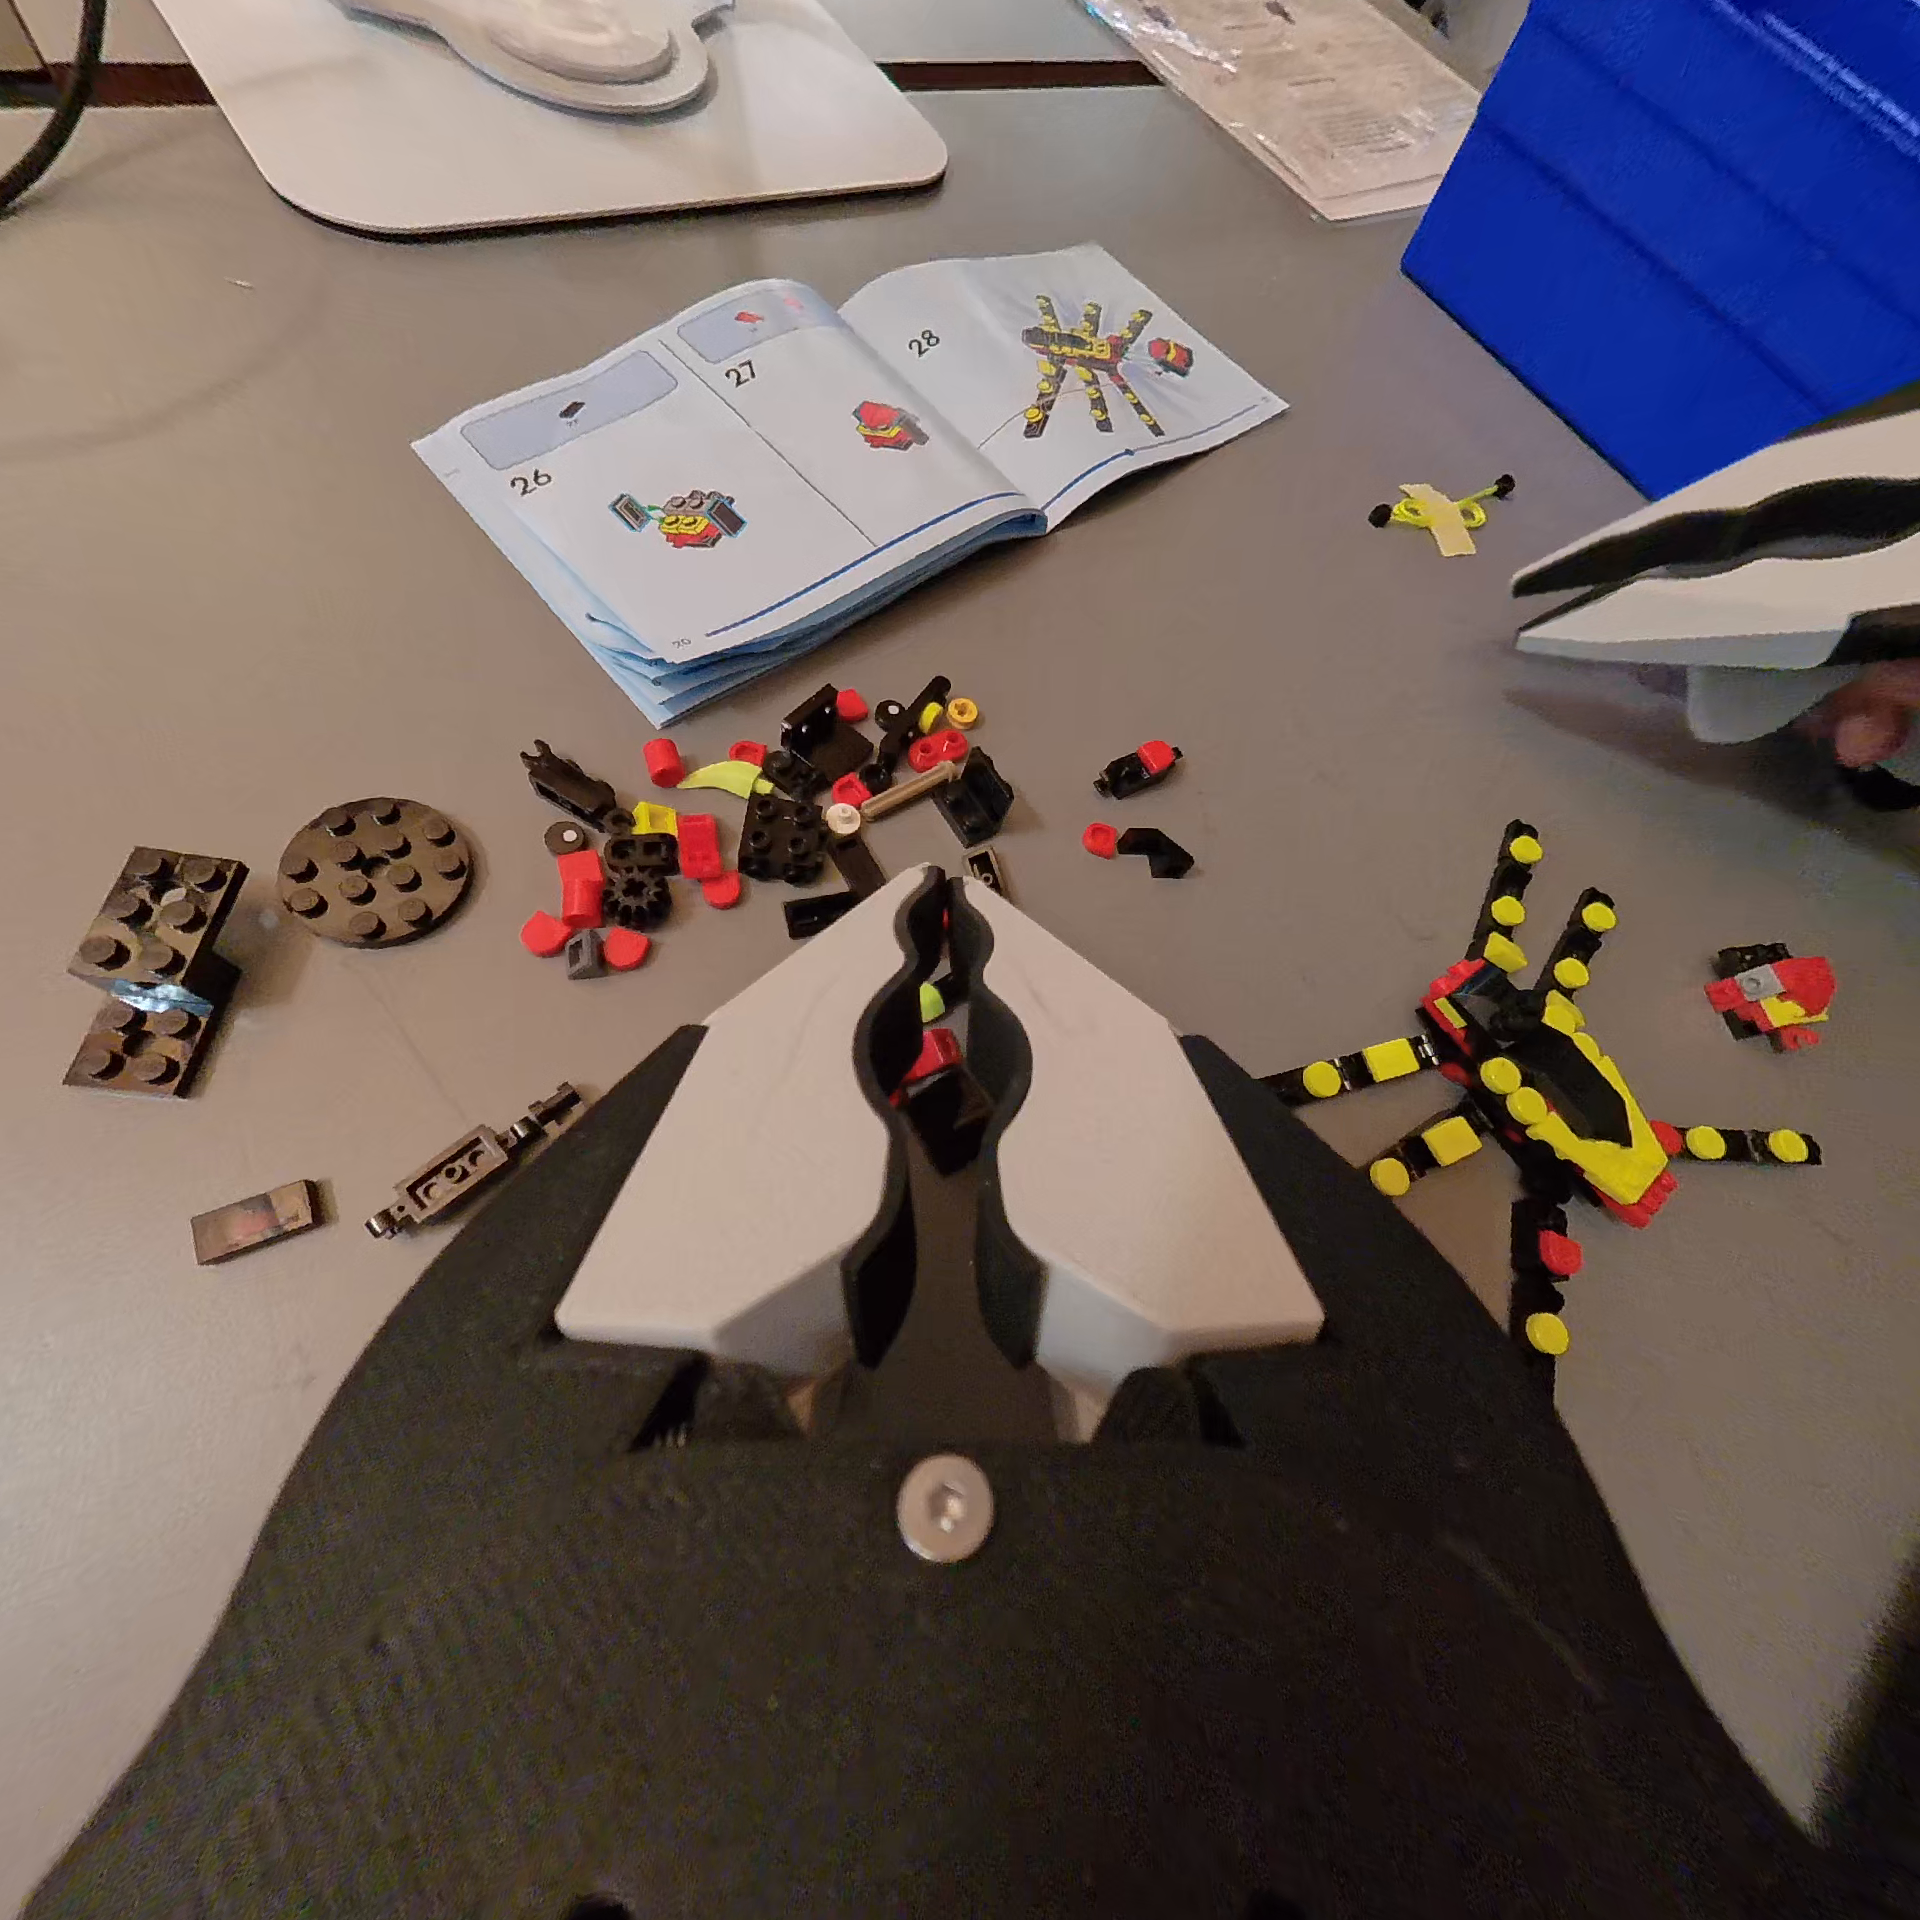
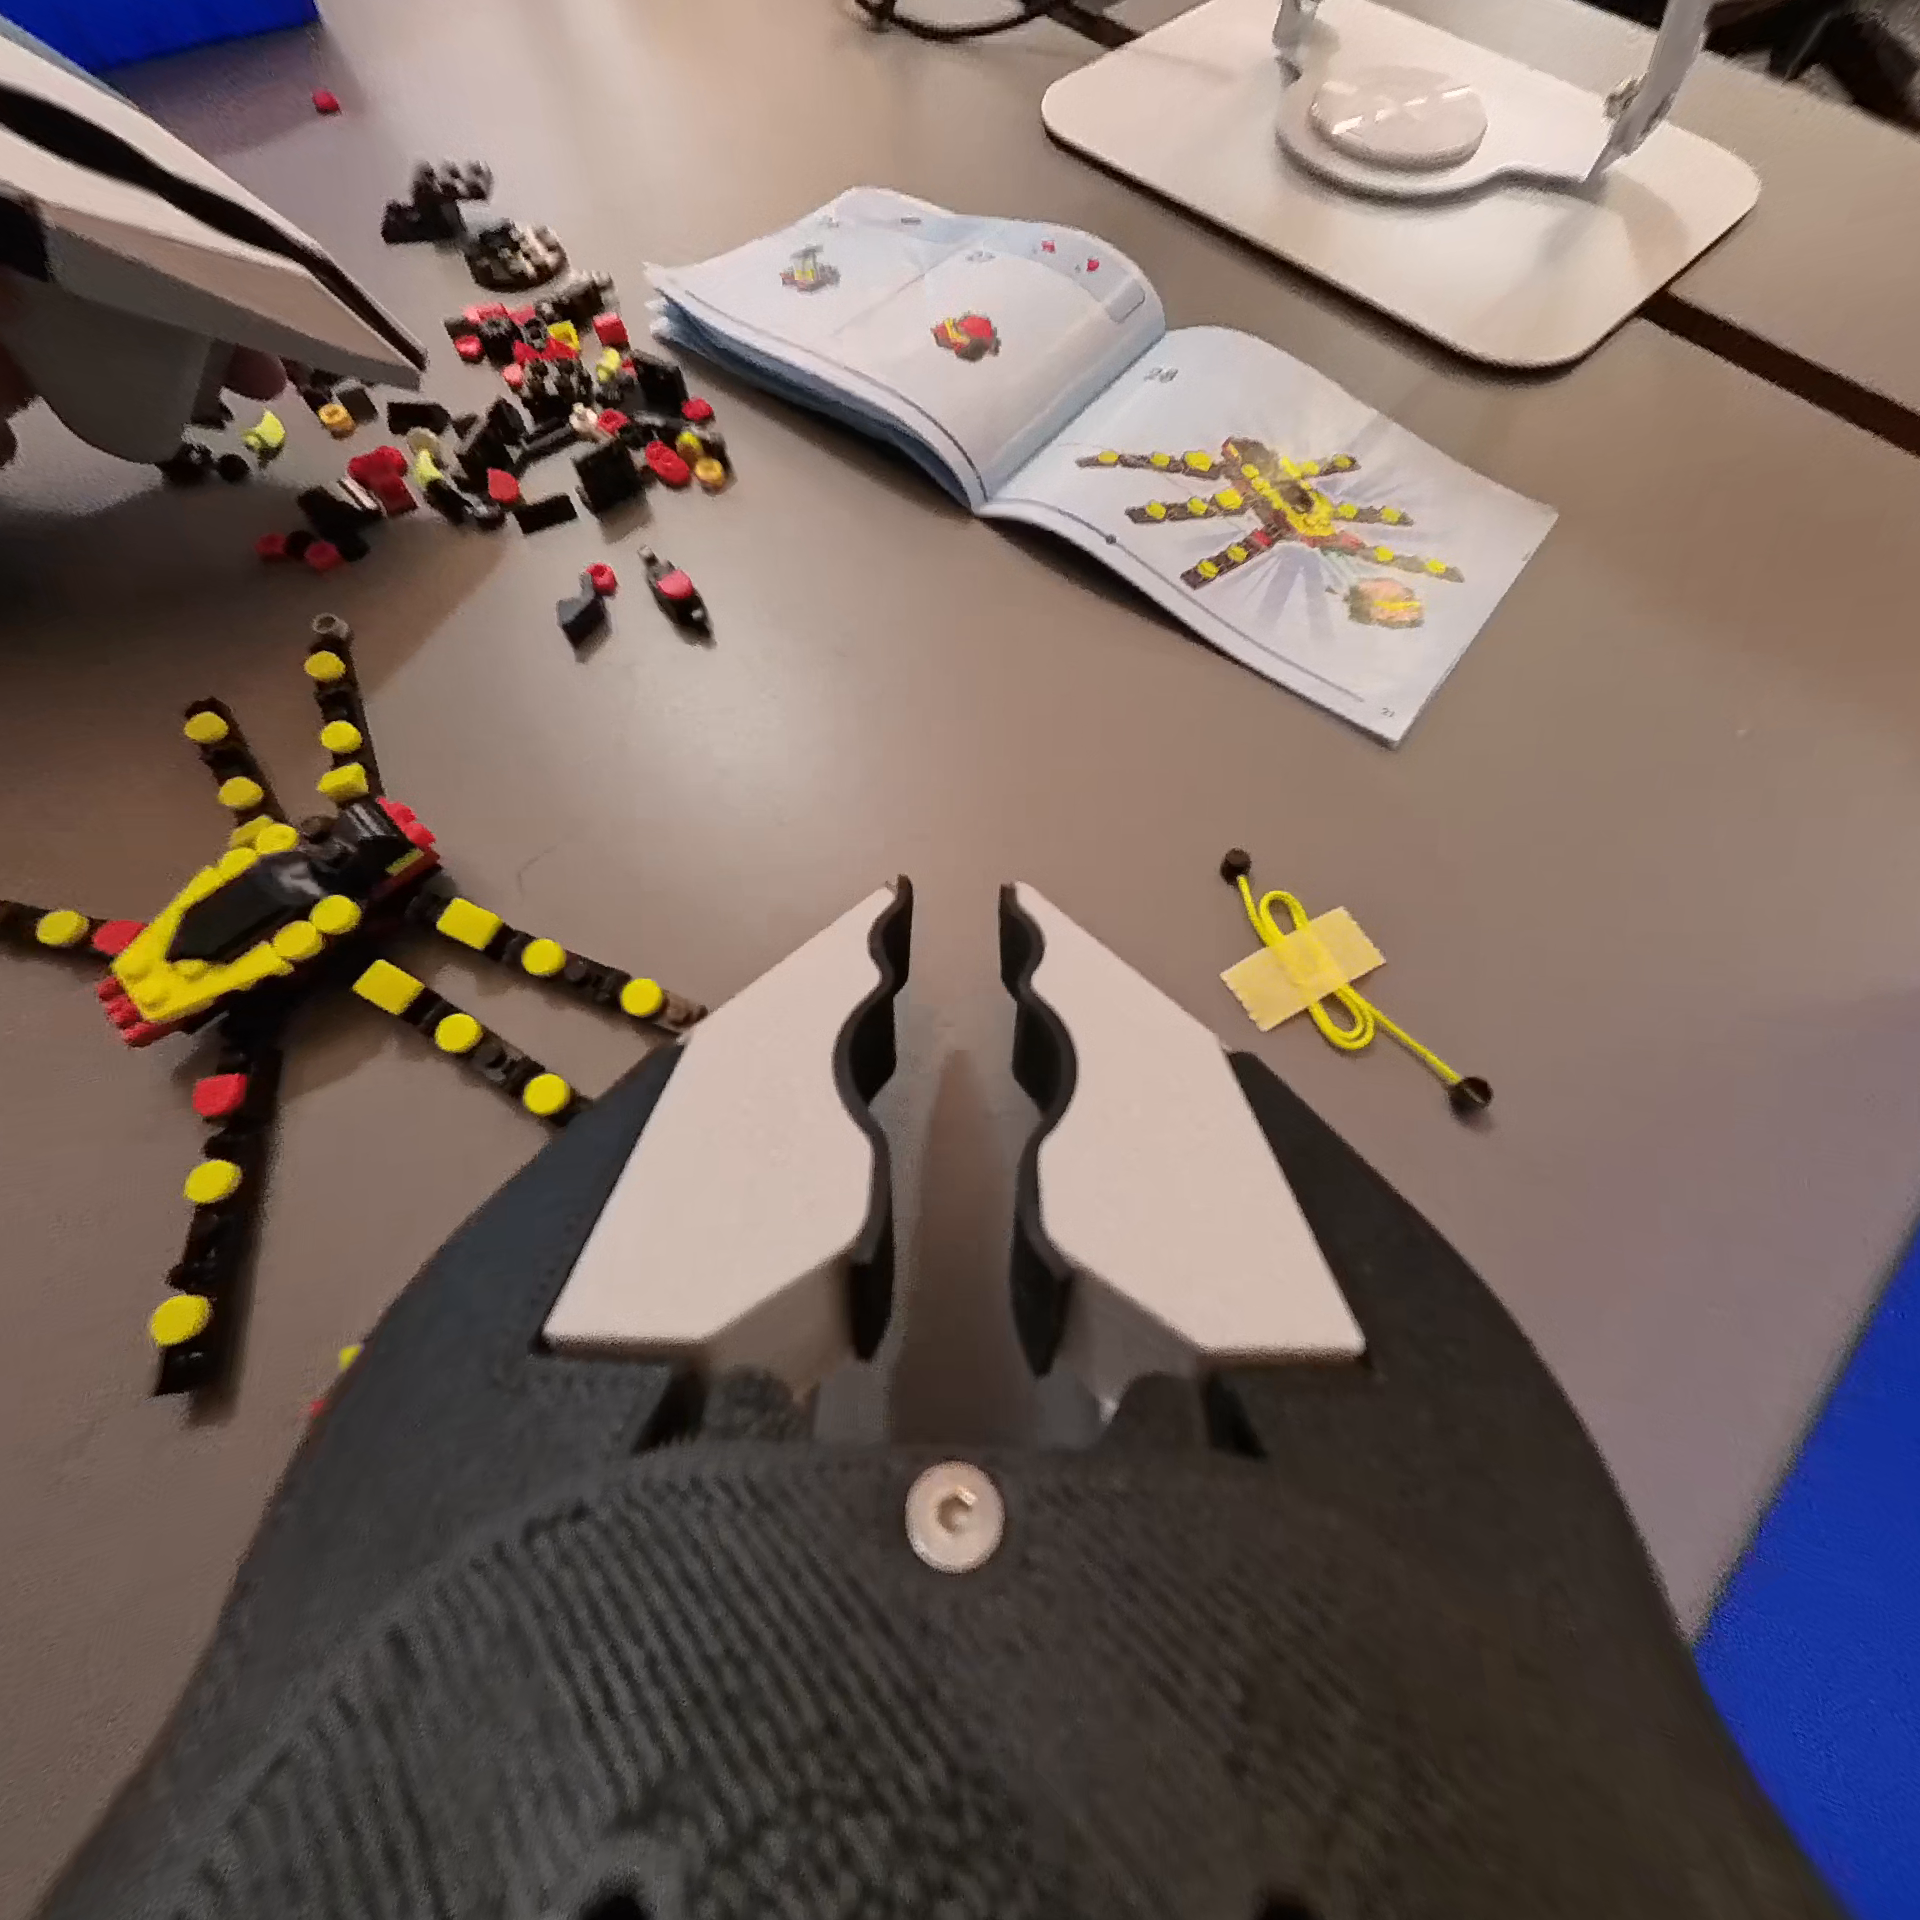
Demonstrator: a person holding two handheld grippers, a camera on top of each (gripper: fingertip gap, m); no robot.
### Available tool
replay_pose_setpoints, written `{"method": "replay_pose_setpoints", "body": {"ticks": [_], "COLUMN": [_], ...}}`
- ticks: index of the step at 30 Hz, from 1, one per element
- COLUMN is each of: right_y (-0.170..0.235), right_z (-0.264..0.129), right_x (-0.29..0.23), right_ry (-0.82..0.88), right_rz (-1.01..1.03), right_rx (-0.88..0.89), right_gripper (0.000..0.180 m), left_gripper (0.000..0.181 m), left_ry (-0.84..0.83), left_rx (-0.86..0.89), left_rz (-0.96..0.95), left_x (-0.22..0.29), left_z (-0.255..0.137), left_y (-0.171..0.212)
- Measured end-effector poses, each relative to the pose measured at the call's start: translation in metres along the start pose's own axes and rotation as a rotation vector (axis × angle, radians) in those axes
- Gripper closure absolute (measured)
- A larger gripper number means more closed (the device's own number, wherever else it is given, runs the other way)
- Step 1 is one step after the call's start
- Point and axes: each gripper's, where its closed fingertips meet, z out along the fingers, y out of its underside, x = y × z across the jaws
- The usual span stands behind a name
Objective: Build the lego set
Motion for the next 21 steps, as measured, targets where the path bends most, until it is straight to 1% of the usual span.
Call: {"method": "replay_pose_setpoints", "body": {"ticks": [5, 9, 11, 14, 16, 17, 19, 21], "right_y": [-0.015, -0.022, -0.024, -0.02, -0.015, -0.015, -0.015, -0.016], "right_z": [-0.015, -0.027, -0.035, -0.043, -0.047, -0.047, -0.044, -0.041], "right_x": [-0.012, -0.031, -0.04, -0.046, -0.046, -0.044, -0.039, -0.036], "right_ry": [-0.02, -0.084, -0.115, -0.117, -0.113, -0.103, -0.077, -0.061], "right_rz": [-0.017, -0.068, -0.106, -0.14, -0.162, -0.174, -0.179, -0.174], "right_rx": [0.052, 0.069, 0.078, 0.079, 0.074, 0.076, 0.081, 0.088], "right_gripper": [0.158, 0.149, 0.146, 0.144, 0.166, 0.172, 0.17, 0.174], "left_gripper": [0.181, 0.181, 0.181, 0.181, 0.181, 0.181, 0.181, 0.181], "left_ry": [-0.006, -0.008, -0.009, -0.006, -0.003, -0.001, -0.001, -0.007], "left_rx": [0.006, 0.004, 0.007, 0.008, 0.007, 0.008, 0.01, 0.006], "left_rz": [0.002, 0.0, -0.001, -0.005, -0.008, -0.008, -0.008, -0.007], "left_x": [-0.001, -0.001, -0.001, -0.001, 0.0, 0.0, 0.001, 0.001], "left_z": [-0.001, -0.001, -0.002, -0.001, -0.001, -0.001, -0.001, 0.0], "left_y": [-0.001, -0.001, -0.001, -0.001, -0.001, -0.001, -0.002, -0.002]}}
